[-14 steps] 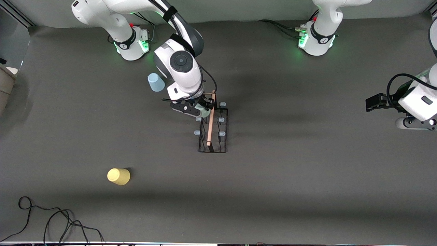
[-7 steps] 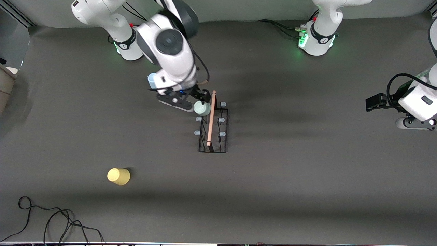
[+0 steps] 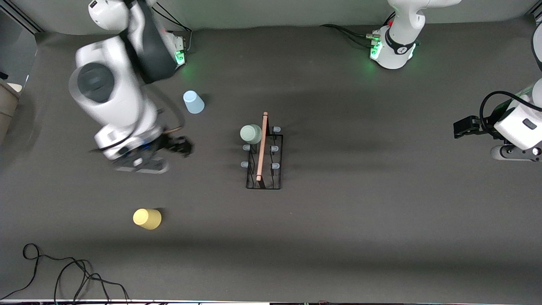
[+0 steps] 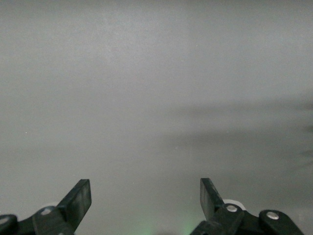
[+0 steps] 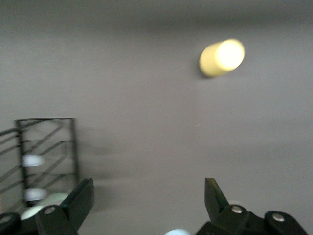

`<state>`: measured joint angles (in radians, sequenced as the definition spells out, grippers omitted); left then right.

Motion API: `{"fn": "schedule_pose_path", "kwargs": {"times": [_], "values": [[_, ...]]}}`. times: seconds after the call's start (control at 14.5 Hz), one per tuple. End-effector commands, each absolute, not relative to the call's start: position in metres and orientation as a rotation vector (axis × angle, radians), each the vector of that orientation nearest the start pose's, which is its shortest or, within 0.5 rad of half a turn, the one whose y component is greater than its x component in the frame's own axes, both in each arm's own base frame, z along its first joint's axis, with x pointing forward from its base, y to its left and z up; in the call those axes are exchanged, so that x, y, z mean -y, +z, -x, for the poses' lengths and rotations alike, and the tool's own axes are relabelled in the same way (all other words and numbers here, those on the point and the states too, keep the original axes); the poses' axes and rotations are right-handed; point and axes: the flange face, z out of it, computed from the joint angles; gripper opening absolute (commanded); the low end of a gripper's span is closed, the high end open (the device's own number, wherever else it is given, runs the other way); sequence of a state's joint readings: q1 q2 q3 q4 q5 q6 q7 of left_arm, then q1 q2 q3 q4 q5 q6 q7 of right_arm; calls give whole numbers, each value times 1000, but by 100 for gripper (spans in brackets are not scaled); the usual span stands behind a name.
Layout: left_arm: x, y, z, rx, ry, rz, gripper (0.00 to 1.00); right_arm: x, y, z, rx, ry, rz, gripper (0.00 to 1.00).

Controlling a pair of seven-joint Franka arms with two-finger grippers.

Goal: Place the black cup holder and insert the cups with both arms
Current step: 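Release the green cup and reach the right gripper to the yellow cup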

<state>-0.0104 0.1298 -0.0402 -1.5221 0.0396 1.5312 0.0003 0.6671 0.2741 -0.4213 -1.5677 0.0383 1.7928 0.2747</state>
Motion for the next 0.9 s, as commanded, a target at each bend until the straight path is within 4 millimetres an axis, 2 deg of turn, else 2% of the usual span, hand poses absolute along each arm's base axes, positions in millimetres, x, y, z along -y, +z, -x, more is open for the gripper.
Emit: {"fn": "schedule_pose_path", "kwargs": {"times": [0.0, 0.14, 0.28, 0.41, 0.55, 0.83], "values": [[24, 576, -576, -75, 183, 3107, 100, -107, 487, -655, 172, -13, 3200, 100], [24, 576, -576, -75, 183, 3107, 99, -60, 471, -675, 290, -21, 3169, 100], [24, 576, -576, -75, 183, 3107, 99, -41, 447, -690, 315, -83, 3135, 100], [24, 576, -576, -75, 183, 3107, 99, -34, 400, -704, 281, -79, 3105, 100], [24, 576, -576, -75, 183, 3107, 99, -38, 359, -715, 271, -111, 3075, 100], [24, 576, -576, -75, 183, 3107, 99, -39, 300, -726, 282, -140, 3112, 100]]}}
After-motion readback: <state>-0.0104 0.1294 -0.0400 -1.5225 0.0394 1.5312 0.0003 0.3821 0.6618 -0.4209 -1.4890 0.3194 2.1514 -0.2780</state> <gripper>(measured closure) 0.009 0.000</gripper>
